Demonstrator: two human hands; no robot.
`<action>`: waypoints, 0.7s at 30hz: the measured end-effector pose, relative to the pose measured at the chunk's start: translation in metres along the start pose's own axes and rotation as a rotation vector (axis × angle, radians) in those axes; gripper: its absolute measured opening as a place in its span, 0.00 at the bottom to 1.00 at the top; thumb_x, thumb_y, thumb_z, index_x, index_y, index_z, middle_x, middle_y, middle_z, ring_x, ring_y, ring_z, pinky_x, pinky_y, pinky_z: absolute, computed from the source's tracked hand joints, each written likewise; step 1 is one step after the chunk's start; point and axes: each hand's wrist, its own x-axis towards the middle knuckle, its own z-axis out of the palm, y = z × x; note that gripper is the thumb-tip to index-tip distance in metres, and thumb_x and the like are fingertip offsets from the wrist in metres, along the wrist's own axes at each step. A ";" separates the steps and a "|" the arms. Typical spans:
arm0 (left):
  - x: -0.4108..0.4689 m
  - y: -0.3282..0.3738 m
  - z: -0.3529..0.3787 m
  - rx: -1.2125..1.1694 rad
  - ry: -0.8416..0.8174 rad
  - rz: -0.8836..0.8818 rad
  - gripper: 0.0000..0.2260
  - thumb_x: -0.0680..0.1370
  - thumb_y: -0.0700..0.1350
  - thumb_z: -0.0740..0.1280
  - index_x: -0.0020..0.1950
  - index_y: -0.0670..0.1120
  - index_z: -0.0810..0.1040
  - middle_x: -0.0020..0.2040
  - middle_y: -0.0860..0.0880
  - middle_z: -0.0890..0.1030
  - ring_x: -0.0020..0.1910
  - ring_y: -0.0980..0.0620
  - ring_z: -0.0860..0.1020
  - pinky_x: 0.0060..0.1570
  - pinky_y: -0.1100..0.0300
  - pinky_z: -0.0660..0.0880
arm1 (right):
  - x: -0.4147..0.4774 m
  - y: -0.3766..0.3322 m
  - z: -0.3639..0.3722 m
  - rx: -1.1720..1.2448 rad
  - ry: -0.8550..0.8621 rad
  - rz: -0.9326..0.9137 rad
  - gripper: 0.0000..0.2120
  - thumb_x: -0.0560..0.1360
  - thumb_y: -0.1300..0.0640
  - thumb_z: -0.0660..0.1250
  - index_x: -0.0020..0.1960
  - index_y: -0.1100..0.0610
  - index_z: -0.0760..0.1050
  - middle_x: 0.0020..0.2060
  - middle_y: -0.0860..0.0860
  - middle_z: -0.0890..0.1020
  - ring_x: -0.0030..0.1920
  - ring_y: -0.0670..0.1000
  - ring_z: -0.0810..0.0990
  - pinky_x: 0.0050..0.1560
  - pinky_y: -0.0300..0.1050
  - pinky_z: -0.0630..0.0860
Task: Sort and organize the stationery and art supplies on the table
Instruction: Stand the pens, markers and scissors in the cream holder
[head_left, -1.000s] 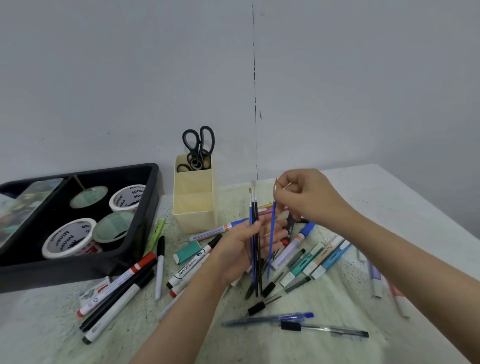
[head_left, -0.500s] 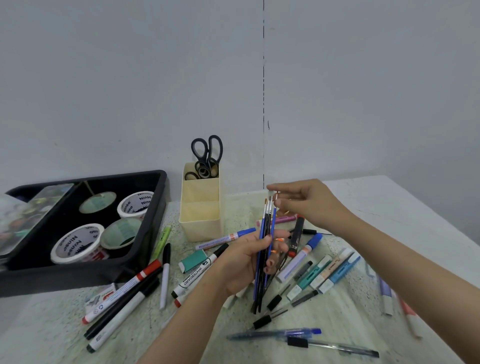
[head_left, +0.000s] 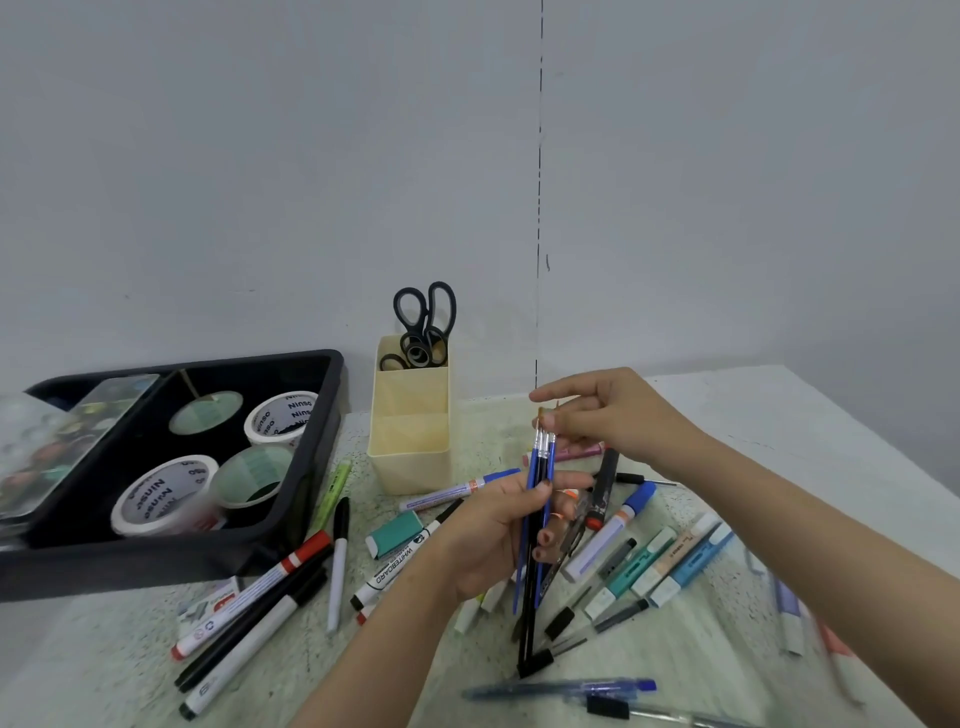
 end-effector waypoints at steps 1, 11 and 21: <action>-0.002 0.001 -0.001 0.007 0.008 0.002 0.13 0.76 0.41 0.58 0.57 0.39 0.76 0.35 0.49 0.76 0.27 0.56 0.68 0.28 0.64 0.66 | 0.002 -0.002 0.002 0.007 -0.012 0.014 0.08 0.72 0.65 0.71 0.51 0.58 0.81 0.39 0.56 0.85 0.34 0.47 0.83 0.39 0.39 0.81; -0.027 0.024 -0.028 0.092 0.288 0.169 0.14 0.78 0.43 0.58 0.58 0.39 0.77 0.41 0.46 0.82 0.36 0.52 0.79 0.39 0.59 0.77 | 0.031 -0.037 0.027 -0.014 -0.049 0.003 0.03 0.71 0.67 0.71 0.45 0.62 0.81 0.31 0.52 0.83 0.30 0.46 0.81 0.36 0.37 0.80; -0.037 0.042 -0.083 0.545 0.953 0.451 0.15 0.79 0.39 0.63 0.65 0.51 0.72 0.61 0.53 0.76 0.61 0.57 0.75 0.61 0.53 0.74 | 0.103 -0.111 0.018 0.072 0.276 -0.206 0.04 0.72 0.68 0.69 0.40 0.61 0.79 0.30 0.51 0.81 0.27 0.45 0.80 0.34 0.36 0.79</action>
